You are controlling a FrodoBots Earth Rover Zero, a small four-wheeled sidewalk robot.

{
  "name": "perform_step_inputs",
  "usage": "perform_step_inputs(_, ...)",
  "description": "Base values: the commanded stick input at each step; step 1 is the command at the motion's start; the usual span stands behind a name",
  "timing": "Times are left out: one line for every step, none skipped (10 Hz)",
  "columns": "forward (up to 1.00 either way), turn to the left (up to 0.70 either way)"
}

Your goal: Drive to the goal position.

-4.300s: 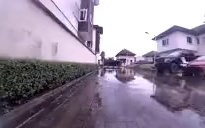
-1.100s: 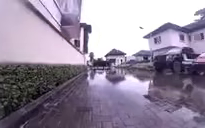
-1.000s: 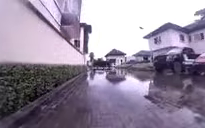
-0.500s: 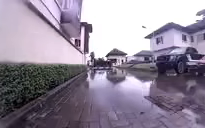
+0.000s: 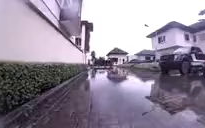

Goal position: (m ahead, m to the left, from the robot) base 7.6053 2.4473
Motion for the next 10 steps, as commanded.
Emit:
perform_step_inputs(0.7, 0.0)
perform_step_inputs(0.7, 0.0)
perform_step_inputs(0.7, 0.0)
perform_step_inputs(0.7, 0.0)
perform_step_inputs(0.7, 0.0)
perform_step_inputs(0.7, 0.0)
perform_step_inputs(0.7, 0.0)
perform_step_inputs(0.7, 0.0)
perform_step_inputs(0.7, 0.0)
perform_step_inputs(0.7, 0.0)
